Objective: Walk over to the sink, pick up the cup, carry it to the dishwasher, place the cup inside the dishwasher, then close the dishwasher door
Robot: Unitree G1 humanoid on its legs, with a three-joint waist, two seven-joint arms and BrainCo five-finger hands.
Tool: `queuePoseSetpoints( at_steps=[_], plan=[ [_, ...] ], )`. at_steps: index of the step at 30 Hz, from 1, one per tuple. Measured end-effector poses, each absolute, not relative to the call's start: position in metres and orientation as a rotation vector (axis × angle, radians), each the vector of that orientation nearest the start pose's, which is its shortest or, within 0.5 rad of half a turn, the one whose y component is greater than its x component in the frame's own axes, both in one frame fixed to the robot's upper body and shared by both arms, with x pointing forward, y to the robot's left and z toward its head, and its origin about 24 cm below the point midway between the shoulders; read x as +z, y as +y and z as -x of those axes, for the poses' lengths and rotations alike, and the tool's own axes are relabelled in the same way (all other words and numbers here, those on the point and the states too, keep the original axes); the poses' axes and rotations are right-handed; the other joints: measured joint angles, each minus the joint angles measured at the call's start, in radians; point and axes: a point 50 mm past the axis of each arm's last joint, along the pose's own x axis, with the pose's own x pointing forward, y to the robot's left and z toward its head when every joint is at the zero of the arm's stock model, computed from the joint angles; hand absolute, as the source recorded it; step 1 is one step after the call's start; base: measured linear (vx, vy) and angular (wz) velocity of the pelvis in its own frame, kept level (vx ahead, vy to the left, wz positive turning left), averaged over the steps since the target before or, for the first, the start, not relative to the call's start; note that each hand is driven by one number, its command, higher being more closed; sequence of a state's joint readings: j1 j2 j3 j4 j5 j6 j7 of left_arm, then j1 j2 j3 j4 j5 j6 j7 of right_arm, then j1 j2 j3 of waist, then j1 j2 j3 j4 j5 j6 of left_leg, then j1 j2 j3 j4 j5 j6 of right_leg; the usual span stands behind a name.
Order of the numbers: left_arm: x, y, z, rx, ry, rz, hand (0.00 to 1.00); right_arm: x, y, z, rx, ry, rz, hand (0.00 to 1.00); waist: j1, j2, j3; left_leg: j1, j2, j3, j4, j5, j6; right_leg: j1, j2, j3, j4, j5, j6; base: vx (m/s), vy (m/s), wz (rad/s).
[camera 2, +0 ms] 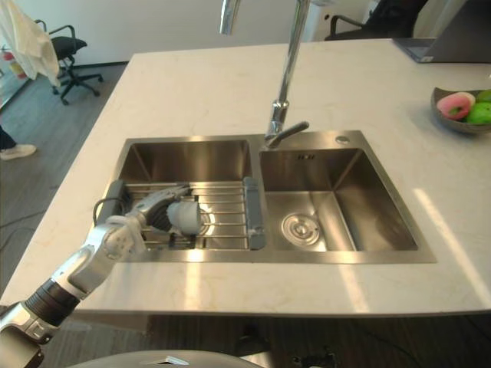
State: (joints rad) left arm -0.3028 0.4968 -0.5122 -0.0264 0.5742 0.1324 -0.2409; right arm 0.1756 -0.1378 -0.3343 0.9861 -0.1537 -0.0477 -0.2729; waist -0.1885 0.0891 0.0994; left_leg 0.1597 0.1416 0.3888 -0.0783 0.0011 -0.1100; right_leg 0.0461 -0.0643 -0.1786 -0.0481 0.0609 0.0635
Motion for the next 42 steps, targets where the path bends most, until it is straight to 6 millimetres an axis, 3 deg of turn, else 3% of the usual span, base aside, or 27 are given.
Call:
queuePoseSetpoints(
  at_steps=[17, 31, 42],
  plan=[
    [0.059, 0.131, -0.284, -0.603, 0.013, -1.235, 0.0, -0.14, -0.275, -0.068, -0.588, 1.039, 0.29, 0.0, -0.006, 0.016, -0.002, 0.001, -0.009, 0.009, 0.0, -0.004, 0.004, 0.008, -0.002, 0.003, -0.027, 0.015, 0.003, -0.02, -0.007, -0.02],
    [0.046, 0.129, -0.281, -0.652, 0.053, -1.266, 0.0, -0.14, -0.275, -0.068, -0.587, 1.038, 0.28, 0.0, -0.018, 0.019, -0.003, 0.002, -0.01, 0.021, -0.001, -0.005, 0.004, 0.008, -0.002, 0.009, -0.032, 0.024, 0.004, -0.01, -0.005, -0.01],
    [0.026, 0.131, -0.291, -0.67, 0.182, -1.322, 0.0, -0.141, -0.274, -0.068, -0.565, 1.042, 0.266, 0.0, -0.032, 0.028, -0.009, 0.014, -0.011, 0.04, -0.005, -0.012, 0.002, 0.007, -0.001, 0.033, -0.032, 0.027, 0.005, -0.03, -0.017, -0.06]
  ],
)
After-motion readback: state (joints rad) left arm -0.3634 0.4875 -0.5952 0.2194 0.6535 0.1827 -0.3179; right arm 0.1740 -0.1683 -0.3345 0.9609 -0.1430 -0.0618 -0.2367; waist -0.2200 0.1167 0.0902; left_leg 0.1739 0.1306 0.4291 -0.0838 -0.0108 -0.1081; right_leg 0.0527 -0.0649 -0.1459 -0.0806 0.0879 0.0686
